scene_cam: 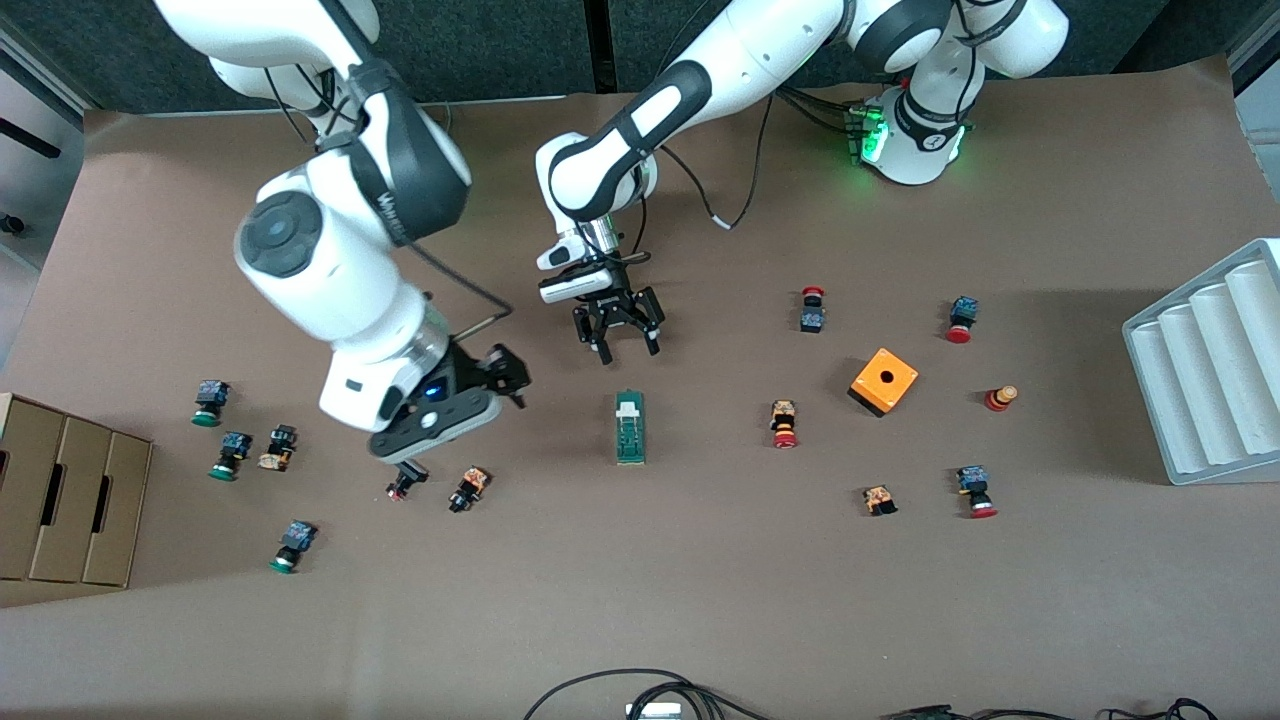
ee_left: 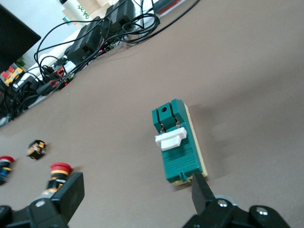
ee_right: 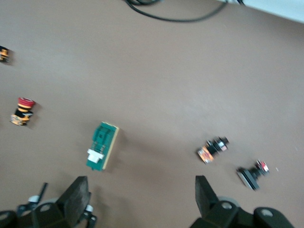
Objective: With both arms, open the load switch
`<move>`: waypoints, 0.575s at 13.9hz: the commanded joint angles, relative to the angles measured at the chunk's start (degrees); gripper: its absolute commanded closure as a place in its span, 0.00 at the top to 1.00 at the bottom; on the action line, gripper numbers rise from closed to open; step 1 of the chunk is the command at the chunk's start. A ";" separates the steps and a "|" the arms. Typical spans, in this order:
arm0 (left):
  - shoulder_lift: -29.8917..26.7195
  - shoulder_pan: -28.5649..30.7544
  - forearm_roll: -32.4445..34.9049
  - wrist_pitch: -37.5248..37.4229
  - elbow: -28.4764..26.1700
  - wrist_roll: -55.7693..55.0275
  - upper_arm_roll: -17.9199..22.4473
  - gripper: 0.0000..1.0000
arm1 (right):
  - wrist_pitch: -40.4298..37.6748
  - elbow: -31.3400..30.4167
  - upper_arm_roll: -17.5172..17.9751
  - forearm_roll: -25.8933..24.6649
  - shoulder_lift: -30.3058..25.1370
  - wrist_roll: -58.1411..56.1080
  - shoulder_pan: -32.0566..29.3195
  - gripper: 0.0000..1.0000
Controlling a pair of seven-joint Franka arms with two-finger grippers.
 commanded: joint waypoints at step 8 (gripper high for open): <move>-10.90 5.57 -15.61 0.12 -0.90 33.66 0.57 1.00 | -7.09 -1.14 0.20 0.31 -2.48 0.39 -16.57 1.00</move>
